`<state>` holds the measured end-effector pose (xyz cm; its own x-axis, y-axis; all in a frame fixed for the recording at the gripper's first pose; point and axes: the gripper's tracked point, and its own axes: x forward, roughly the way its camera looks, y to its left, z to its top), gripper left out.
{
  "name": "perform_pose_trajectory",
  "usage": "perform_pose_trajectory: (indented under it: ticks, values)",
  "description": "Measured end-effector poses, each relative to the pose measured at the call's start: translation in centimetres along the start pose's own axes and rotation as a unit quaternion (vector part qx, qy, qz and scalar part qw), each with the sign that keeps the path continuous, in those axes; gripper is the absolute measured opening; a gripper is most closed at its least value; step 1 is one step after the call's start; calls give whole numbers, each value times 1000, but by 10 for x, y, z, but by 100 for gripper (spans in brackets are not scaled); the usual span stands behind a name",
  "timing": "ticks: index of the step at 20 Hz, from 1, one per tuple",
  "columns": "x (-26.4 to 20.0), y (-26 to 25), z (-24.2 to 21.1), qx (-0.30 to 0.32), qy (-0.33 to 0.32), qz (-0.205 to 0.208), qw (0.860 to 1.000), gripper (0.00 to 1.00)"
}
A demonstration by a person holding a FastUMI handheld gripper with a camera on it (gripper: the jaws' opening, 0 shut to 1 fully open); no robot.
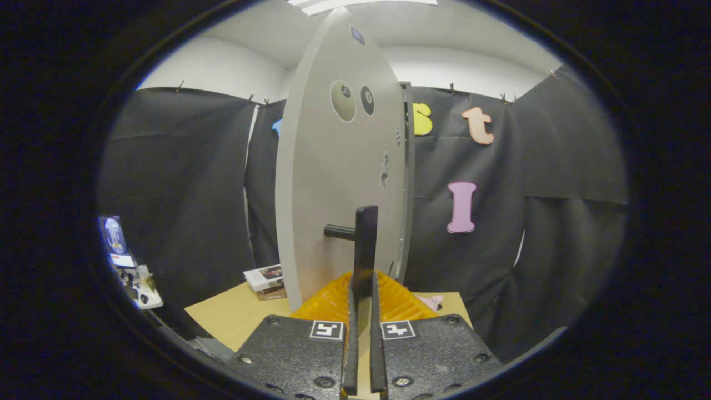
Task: Open the shoe cabinet door, grab the shoes and put them into the shoe cabinet, then close the shoe cabinet door.
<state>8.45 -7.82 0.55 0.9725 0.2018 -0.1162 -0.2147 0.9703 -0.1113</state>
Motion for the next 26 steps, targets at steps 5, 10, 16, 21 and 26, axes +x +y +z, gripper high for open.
perform_pose_trajectory:
  ticks: [5,10,16,21,26]
  values:
    - [-4,-61,-3,12,14,-50,999,4]
    - [-4,-62,-7,56,28,10,998,4]
    - [-41,-56,-15,55,25,-14,998,6]
    - [-82,-31,-22,34,6,-56,998,66]
    - [-78,25,-35,28,-32,-70,997,100]
